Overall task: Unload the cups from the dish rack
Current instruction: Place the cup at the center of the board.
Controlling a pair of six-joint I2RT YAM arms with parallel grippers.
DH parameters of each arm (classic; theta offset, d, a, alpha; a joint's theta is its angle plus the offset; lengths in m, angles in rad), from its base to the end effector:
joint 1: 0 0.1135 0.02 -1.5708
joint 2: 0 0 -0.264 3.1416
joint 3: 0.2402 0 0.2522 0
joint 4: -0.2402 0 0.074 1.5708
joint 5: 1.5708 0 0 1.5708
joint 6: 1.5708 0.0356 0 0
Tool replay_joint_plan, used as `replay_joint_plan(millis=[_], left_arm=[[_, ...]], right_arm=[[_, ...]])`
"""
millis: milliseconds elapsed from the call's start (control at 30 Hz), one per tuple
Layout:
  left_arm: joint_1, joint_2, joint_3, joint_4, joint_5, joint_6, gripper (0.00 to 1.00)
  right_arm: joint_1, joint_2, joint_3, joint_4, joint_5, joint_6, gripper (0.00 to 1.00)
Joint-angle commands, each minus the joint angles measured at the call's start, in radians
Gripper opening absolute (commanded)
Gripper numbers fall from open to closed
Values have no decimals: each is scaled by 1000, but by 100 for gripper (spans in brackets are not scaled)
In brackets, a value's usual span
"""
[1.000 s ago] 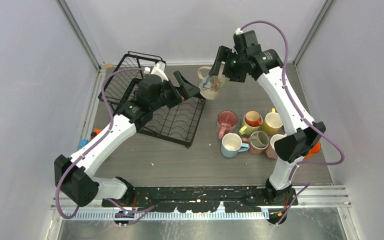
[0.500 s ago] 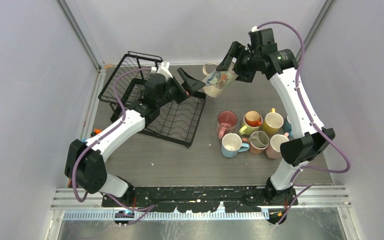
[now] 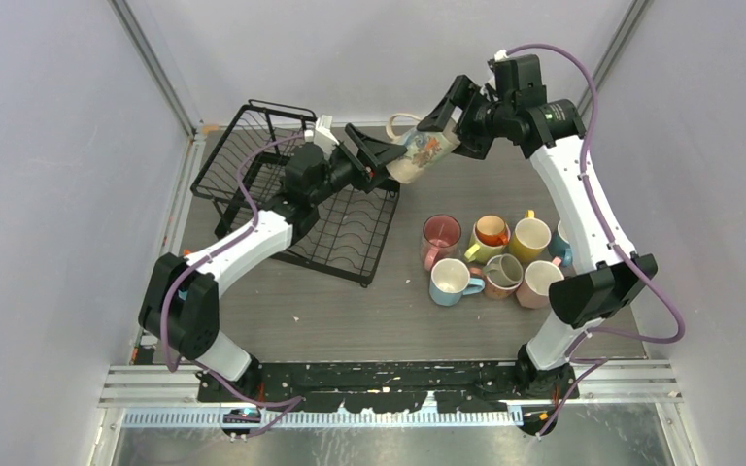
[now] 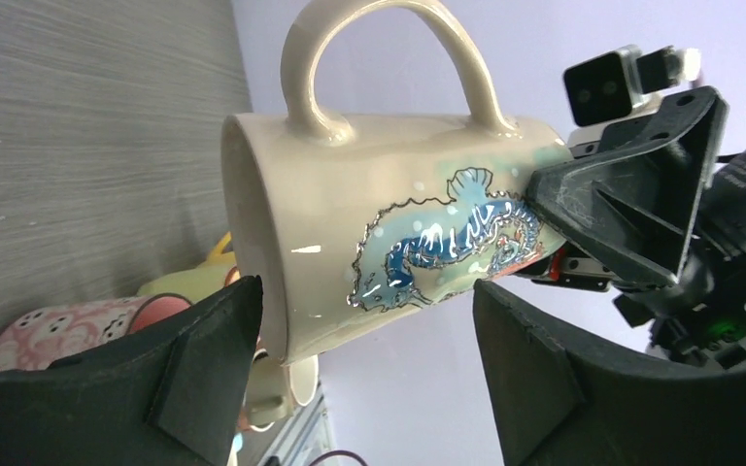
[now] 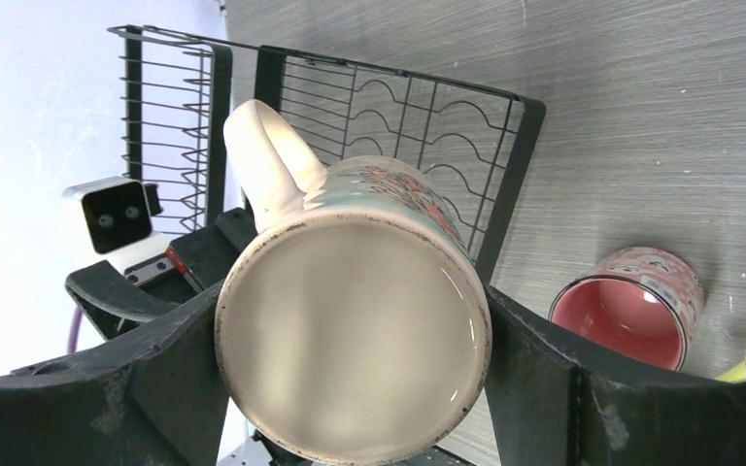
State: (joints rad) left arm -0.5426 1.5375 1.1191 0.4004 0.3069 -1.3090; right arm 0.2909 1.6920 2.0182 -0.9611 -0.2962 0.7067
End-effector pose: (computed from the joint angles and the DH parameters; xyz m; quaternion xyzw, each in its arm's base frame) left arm 0.3090 -0.1989 0.3307 -0.1643 0.6940 -0.6189 0.3292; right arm 0.3340 0.1108 0.4468 0.1171 0.8775 0.3291 0.3288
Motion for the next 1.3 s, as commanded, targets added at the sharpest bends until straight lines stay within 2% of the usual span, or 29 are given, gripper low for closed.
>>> replay_joint_plan(millis=[0, 233, 400, 733, 867, 1067, 1133, 1200, 1267], left_arm=[[4, -10, -12, 193, 35, -112, 77], [3, -32, 13, 263, 66, -198, 58], [2, -33, 30, 313, 81, -238, 50], [-15, 1, 79, 401, 104, -282, 46], [-19, 10, 94, 400, 103, -285, 40], [-22, 15, 114, 357, 104, -266, 26], [-24, 10, 124, 314, 106, -248, 17], [-28, 1, 139, 258, 101, -217, 4], [-30, -9, 153, 206, 99, -186, 0]], right_arm=[[-32, -108, -8, 201, -112, 74, 7], [-92, -141, -111, 346, -253, 168, 7], [-121, -151, -197, 495, -352, 284, 7], [-132, -129, -297, 724, -475, 456, 6], [-133, -131, -323, 751, -482, 474, 6], [-134, -148, -348, 764, -485, 478, 6], [-133, -153, -349, 757, -484, 473, 6], [-134, -157, -353, 753, -483, 468, 6], [-134, -167, -359, 747, -477, 462, 6]])
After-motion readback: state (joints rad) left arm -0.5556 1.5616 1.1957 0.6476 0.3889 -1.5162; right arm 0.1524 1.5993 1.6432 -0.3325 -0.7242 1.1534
